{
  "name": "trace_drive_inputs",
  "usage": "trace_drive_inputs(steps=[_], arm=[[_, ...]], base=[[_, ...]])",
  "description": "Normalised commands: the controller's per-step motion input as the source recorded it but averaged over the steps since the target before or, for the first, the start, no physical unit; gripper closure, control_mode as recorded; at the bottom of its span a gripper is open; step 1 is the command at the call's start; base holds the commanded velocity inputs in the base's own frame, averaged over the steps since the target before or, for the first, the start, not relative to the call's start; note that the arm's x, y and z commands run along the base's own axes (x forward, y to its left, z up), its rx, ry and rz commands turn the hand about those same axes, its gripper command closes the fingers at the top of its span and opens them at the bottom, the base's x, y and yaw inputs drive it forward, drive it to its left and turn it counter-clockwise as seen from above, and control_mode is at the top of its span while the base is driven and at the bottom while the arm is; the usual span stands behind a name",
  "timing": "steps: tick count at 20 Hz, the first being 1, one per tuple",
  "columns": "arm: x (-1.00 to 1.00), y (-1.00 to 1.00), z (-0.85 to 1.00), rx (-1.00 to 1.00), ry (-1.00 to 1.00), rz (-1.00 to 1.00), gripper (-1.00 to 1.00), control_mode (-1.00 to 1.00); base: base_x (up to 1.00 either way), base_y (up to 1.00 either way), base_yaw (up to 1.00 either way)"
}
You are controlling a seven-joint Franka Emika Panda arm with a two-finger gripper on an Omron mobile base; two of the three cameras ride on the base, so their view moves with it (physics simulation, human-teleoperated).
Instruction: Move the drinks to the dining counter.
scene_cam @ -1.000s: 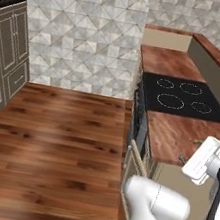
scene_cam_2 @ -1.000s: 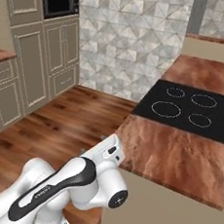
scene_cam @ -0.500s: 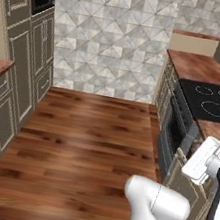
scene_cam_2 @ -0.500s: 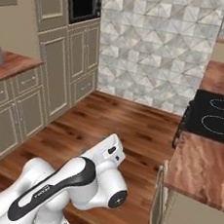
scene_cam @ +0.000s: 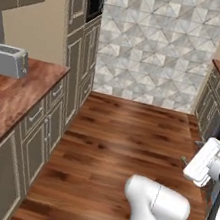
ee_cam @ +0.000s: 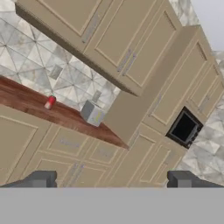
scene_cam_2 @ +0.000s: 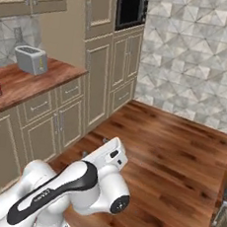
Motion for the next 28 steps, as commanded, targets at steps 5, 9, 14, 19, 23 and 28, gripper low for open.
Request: trace_drive_inputs(steps=[5, 9, 14, 19, 23, 28], arm=[[0.0, 0.0, 0.0, 0.0, 0.0, 0.0, -1.0, 1.0], [0.0, 0.0, 0.0, 0.0, 0.0, 0.0, -1.0, 1.0], [0.0, 0.0, 0.0, 0.0, 0.0, 0.0, -1.0, 1.0], [0.0, 0.0, 0.0, 0.0, 0.0, 0.0, -1.0, 1.0], [0.0, 0.0, 0.0, 0.0, 0.0, 0.0, -1.0, 1.0], [0.0, 0.0, 0.0, 0.0, 0.0, 0.0, -1.0, 1.0]], base=[[0.22, 0.48, 0.44], [0.24, 0.3, 0.51], [0.18, 0.12, 0.53], [0.19, 0.0, 0.53], [0.36, 0.0, 0.5], [0.58, -0.02, 0.4]])
